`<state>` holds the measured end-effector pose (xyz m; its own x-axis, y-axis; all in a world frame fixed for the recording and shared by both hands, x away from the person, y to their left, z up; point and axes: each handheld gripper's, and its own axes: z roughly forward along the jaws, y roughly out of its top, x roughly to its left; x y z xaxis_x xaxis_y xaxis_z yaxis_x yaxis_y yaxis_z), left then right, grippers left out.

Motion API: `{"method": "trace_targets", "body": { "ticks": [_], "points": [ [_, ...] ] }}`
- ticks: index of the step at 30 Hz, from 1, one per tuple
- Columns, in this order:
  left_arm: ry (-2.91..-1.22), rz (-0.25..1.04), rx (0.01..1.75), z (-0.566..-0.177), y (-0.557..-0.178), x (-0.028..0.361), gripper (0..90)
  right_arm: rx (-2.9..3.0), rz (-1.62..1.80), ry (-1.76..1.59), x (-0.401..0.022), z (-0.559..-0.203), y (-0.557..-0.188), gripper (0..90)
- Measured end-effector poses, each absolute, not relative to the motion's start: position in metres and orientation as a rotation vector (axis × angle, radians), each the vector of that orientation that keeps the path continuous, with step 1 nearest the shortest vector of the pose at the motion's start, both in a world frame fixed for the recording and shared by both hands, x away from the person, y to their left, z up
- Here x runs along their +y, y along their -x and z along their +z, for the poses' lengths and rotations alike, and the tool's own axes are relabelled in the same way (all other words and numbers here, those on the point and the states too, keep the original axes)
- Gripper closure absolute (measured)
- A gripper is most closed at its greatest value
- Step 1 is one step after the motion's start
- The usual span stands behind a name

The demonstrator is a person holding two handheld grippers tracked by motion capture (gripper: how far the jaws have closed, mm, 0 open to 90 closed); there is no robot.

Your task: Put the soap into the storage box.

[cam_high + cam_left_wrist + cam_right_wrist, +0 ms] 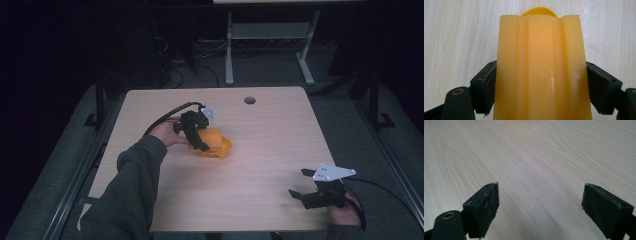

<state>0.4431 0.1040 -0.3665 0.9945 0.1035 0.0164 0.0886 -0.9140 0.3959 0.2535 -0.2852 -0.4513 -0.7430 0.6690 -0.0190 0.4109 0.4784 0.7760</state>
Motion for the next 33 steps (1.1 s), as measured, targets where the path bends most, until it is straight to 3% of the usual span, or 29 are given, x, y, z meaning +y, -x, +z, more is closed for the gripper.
{"method": "trace_targets", "body": {
  "ticks": [33],
  "points": [
    [-2.707, -0.001, 0.075, -0.384, -0.451, 0.086, 20.8, 2.427, 1.129, -0.888, -0.285, -0.452, -0.255, 13.9]
  ]
}}
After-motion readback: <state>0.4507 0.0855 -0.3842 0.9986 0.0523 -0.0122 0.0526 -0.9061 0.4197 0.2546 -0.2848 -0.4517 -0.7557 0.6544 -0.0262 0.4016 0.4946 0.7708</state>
